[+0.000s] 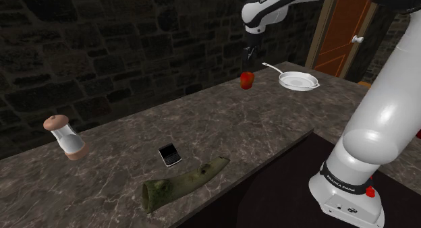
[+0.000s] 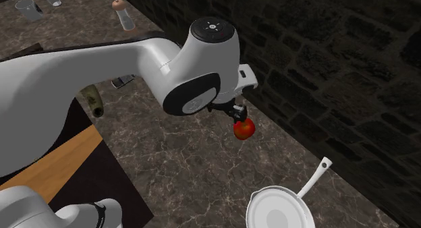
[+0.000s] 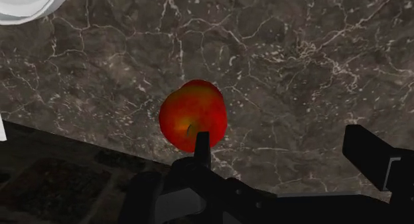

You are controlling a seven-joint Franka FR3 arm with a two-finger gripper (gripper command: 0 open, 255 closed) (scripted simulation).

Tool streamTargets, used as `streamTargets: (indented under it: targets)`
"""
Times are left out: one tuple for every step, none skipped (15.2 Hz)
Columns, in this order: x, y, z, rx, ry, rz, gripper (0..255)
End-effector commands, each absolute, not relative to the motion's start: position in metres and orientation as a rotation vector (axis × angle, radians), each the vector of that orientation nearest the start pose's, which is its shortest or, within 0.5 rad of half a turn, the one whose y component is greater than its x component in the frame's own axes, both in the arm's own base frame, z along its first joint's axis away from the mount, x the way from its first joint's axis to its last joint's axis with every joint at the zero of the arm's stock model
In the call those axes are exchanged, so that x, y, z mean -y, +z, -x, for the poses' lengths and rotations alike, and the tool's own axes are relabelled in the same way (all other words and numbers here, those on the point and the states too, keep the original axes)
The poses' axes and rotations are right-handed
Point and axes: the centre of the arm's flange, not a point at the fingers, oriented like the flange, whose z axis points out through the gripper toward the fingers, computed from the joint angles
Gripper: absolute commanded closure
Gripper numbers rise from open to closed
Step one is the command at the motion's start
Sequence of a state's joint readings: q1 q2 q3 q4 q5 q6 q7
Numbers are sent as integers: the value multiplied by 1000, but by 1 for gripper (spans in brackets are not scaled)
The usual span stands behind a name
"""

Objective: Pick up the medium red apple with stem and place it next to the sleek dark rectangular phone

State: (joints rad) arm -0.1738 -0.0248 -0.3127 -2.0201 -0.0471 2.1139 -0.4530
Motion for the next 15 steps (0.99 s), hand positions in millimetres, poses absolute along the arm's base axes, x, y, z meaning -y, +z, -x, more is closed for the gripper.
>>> streamTargets:
  targets:
    - [289, 462, -502, -35, -142, 3220, 0]
    - [299, 457, -508, -43, -141, 3218, 0]
    - [310, 451, -514, -51, -139, 3216, 0]
    - [321, 445, -519, -59, -138, 3215, 0]
    - [332, 439, -525, -68, -137, 3213, 0]
    - [341, 434, -529, -75, -136, 3212, 0]
    - [342, 429, -530, -75, -136, 3212, 0]
    - [342, 424, -530, -75, -136, 3212, 0]
    - [342, 419, -531, -75, -136, 3212, 0]
    - [343, 413, -531, -75, -136, 3212, 0]
    - [343, 408, -531, -75, -136, 3212, 0]
    - [344, 403, -532, -75, -136, 3212, 0]
    - [344, 398, -532, -75, -136, 3212, 0]
    - [344, 395, -532, -75, -136, 3212, 0]
    - [344, 395, -533, -75, -136, 3212, 0]
